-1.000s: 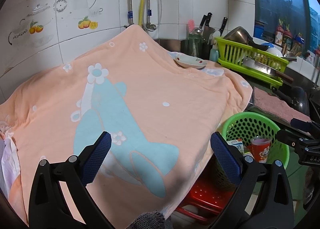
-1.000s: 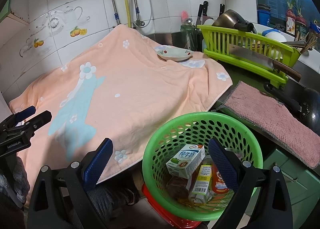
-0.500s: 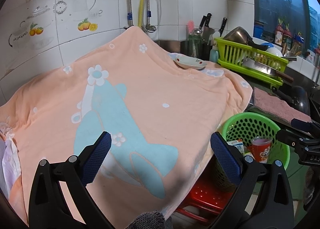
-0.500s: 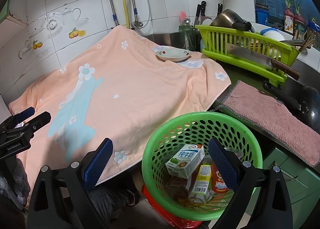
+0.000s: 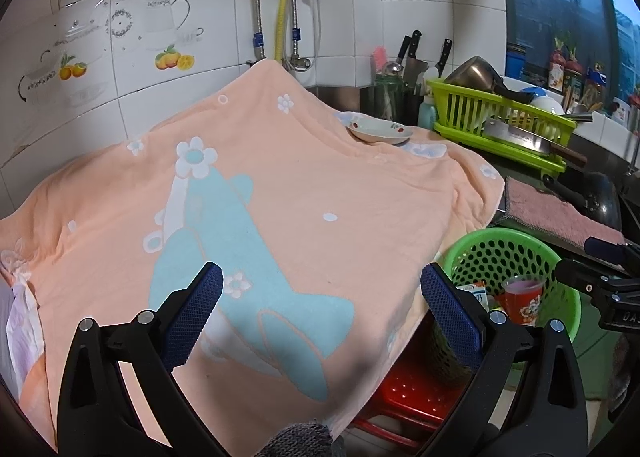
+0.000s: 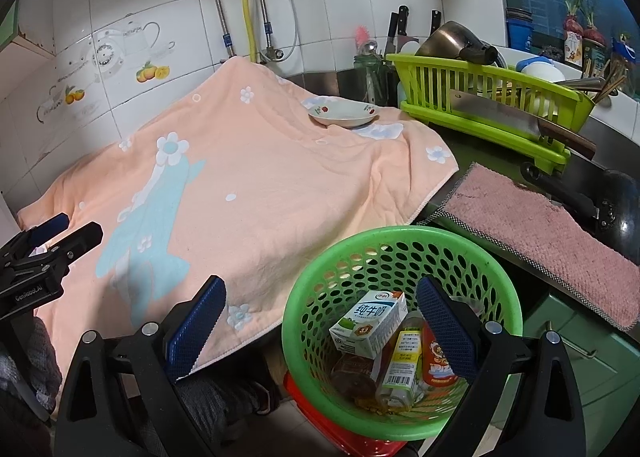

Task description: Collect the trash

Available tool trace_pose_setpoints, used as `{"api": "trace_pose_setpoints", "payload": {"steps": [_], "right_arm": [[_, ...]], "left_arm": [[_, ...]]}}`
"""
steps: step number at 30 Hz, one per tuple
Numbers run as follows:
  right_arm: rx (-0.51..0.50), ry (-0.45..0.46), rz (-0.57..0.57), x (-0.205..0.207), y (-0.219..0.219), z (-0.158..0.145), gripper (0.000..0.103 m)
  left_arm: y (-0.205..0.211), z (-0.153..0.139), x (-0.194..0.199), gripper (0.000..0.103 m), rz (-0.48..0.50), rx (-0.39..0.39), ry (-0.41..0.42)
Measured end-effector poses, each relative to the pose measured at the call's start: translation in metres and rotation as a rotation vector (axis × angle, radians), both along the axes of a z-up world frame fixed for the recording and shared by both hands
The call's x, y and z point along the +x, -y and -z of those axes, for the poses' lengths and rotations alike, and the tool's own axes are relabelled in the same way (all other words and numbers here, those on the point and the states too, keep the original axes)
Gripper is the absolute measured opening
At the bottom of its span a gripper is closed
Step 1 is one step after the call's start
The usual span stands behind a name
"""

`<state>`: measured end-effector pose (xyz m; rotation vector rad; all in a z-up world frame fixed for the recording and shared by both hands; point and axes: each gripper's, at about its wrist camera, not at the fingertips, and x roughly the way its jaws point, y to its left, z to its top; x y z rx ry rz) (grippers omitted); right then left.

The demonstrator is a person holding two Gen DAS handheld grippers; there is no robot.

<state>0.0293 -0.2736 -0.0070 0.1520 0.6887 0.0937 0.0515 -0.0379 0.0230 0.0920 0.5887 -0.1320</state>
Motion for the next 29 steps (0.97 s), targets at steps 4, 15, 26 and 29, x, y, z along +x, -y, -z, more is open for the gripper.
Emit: {"api": "trace_pose_setpoints", "payload": {"steps": [4, 15, 26, 29], "right_arm": [[0.004, 0.004, 0.003, -0.0012, 0.0003, -0.0006, 0.093], [0.005, 0.009, 0.001, -0.0018, -0.0016, -0.0019, 0.093], [0.008, 0.008, 0.001, -0.0022, -0.0033, -0.0007, 0.093], [0.008, 0.008, 0.001, -0.0020, -0.0034, -0.0005, 0.093]], "left_arm": [[0.0003, 0.0003, -0.0018, 0.098, 0.003, -0.002, 0.004], [0.0024, -0.0001, -0.0040, 0.098, 0.009, 0.002, 0.026], [-0.0026, -0.0025, -0.0004, 0.098, -0.011, -0.019, 0.021], [-0.0035, -0.0023, -0.0004, 0.098, -0.012, -0.020, 0.021]]}}
